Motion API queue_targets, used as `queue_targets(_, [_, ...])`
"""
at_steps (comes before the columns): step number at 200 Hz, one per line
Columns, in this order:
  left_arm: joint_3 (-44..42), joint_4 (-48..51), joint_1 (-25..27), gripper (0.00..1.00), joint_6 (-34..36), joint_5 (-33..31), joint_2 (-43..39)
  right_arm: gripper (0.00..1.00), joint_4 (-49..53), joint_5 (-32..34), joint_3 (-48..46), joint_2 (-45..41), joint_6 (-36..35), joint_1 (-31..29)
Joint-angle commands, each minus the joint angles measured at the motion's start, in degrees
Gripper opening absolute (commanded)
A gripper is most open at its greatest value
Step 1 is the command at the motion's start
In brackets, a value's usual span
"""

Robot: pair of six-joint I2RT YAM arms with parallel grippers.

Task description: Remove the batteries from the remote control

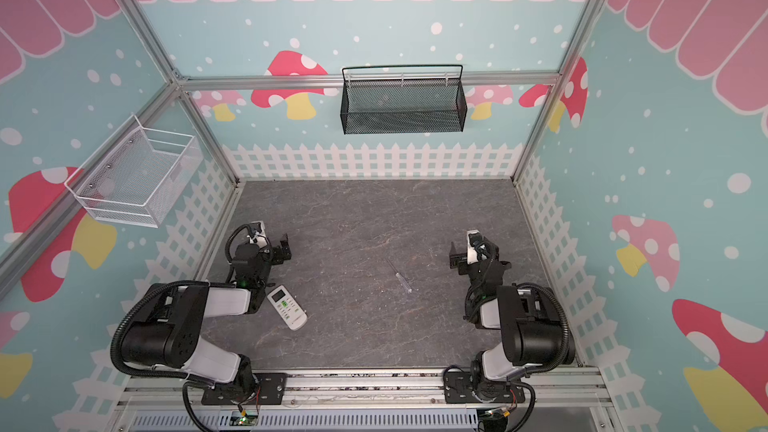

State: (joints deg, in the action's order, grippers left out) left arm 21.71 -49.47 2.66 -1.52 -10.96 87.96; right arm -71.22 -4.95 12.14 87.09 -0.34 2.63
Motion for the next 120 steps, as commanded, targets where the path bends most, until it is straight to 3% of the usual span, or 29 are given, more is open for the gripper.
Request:
queue_targets(1, [1.1, 0.2, 0.1, 0.99, -0.9, -0.6, -0.4, 1.0, -1.7, 0.3, 0.3, 0.0, 0.3, 0.3])
queue_targets(120, [1.1, 0.2, 0.2, 0.99, -0.9, -0.6, -0.2, 0.99, -1.8, 0.3, 0.3, 0.0, 0.2, 0.3])
